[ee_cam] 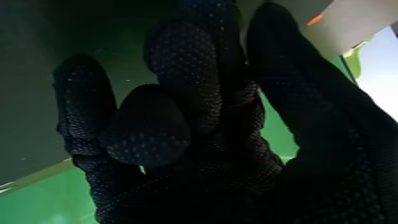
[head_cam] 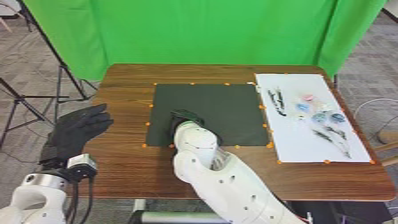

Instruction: Arrange flowers

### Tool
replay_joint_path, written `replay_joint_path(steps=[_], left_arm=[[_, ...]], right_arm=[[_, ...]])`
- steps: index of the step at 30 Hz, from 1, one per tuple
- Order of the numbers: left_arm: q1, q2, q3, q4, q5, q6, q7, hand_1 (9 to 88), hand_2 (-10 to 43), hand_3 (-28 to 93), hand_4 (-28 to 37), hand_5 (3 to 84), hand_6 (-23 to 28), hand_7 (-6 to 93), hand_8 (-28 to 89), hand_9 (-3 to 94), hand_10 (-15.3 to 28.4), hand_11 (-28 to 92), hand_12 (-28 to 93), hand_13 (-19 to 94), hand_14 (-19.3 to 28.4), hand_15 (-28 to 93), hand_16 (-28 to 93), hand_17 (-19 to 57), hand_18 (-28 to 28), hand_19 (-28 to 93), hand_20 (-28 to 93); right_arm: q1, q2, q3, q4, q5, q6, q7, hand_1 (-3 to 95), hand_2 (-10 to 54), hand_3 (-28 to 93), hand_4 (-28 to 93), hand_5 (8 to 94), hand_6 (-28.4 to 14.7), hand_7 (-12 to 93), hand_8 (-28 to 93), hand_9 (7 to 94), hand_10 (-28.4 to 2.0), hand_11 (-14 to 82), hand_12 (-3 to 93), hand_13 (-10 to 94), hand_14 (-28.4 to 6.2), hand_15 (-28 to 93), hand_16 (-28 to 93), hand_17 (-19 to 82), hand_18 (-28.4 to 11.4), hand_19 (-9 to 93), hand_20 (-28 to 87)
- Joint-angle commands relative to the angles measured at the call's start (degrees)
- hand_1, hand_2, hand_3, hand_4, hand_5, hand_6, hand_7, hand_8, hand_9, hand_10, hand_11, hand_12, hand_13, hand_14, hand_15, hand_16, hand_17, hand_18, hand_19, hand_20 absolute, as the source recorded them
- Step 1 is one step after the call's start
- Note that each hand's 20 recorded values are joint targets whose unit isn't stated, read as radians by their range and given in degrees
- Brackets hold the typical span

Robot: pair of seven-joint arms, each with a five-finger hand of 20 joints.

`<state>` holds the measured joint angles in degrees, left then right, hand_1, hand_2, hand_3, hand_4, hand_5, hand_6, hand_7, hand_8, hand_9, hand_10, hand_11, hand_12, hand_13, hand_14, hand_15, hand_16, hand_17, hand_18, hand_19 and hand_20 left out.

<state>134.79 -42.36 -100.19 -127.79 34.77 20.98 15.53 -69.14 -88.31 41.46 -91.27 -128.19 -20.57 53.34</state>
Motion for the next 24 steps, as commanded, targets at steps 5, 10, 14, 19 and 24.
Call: replay_joint_path(steps=[5, 10, 14, 19, 24], left_arm=[[7.64, 0.46, -4.21, -2.11, -1.42, 1.73, 3.36, 28.0, 9.5, 79, -13.7, 46.8, 14.7, 12.3, -8, 39.7, 22.5, 36, 10, 29, 28.4, 59, -12, -8.5, 21.5, 59, 17], [12.23, 0.25, -6.33, -3.11, -2.54, 3.12, 5.99, 27.8, 9.6, 79, -13.6, 46.9, 14.7, 12.2, -8, 39.9, 22.5, 36, 10, 30, 28.4, 59, -12, -8.5, 21.5, 59, 17], [14.02, 0.11, -6.51, -3.54, -3.24, 3.61, 7.14, 27.8, 9.6, 79, -13.6, 46.9, 14.6, 12.3, -8, 40.0, 22.5, 37, 10, 30, 28.4, 60, -12, -8.5, 21.5, 59, 17], [13.78, 0.06, -5.49, -3.2, -2.19, 3.46, 7.29, 27.8, 9.6, 79, -13.7, 46.9, 14.6, 12.5, -8, 40.0, 22.5, 37, 10, 30, 28.4, 60, -12, -8.4, 21.5, 59, 17], [14.61, -0.89, -6.3, -3.68, 3.87, 5.29, 4.74, 27.6, 9.4, 79, -13.7, 47.0, 14.5, 13.0, -8, 40.2, 22.6, 38, 10, 30, 28.4, 61, -12, -8.4, 21.5, 59, 17]], right_arm=[[5.88, 6.55, -5.96, -4.63, 2.79, 3.13, -0.39, 33.8, -3.7, 76, -20, 79.1, -7.0, 39, -6, 82.0, -17.2, 49.0, 27.9, 81, -9.8, 74, 28, 43, -26.1, 93, 3], [9.29, 12.74, -8.93, -10.27, -3.48, 5.59, -5.24, 32.4, -3.5, 76, -20, 78.2, -7.8, 38, -8, 81.1, -17.9, 48.0, 26.6, 79, -10.6, 74, 27, 42, -26.7, 93, 0], [10.88, 16.1, -9.07, -13.24, -6.14, 2.95, -7.39, 31.3, -3.6, 76, -20, 78.1, -8.5, 39, -8, 80.3, -18.5, 49.0, 27.1, 79, -11.0, 75, 28, 42, -27.3, 93, 0], [6.76, 24.37, -2.93, -20.57, -6.29, 4.99, -9.9, 29.7, -1.8, 75, -20, 75.0, -9.8, 39, -8, 76.0, -20.4, 51.3, 27.9, 76, -13.0, 76, 29, 41, -28.1, 92, -2], [-4.0, 34.58, 8.55, -27.82, -1.9, 10.97, -10.65, 29.5, -0.2, 75, -20, 69.0, -10.9, 37, -9, 69.2, -23.2, 49.1, 25.3, 70, -16.1, 75, 25, 38, -28.2, 90, -9]])
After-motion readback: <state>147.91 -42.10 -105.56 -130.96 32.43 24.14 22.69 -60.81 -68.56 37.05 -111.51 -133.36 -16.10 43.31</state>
